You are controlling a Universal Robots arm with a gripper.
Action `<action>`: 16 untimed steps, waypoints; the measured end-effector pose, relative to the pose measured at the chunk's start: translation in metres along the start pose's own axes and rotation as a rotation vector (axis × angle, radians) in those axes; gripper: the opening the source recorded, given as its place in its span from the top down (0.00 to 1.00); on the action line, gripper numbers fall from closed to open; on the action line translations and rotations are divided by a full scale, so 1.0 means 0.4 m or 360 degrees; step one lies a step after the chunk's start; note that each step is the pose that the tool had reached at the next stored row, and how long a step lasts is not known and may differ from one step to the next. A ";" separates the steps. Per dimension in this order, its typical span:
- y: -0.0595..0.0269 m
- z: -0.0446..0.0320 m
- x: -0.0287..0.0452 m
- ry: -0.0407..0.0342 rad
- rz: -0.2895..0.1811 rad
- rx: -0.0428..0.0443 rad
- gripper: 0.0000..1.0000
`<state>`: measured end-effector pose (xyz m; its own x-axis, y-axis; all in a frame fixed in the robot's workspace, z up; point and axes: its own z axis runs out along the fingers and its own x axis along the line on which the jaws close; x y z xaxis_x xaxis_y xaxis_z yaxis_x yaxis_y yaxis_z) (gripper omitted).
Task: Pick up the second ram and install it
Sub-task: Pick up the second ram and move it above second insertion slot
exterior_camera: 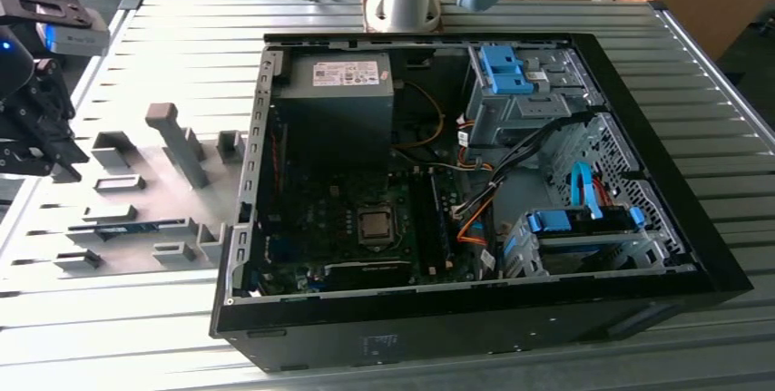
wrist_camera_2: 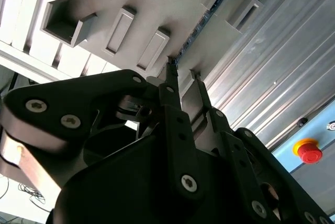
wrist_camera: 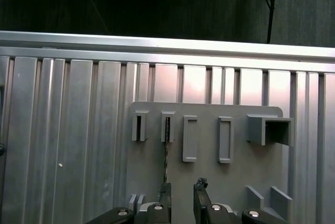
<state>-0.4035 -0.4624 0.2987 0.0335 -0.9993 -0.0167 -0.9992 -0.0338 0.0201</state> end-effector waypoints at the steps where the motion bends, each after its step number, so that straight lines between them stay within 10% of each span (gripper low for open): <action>1: 0.000 0.000 0.000 0.0000 0.0000 0.0000 0.69; 16: 0.000 0.015 0.001 0.0000 0.0000 0.0001 0.69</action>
<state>-0.4035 -0.4625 0.2927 0.0335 -0.9993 -0.0167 -0.9992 -0.0338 0.0197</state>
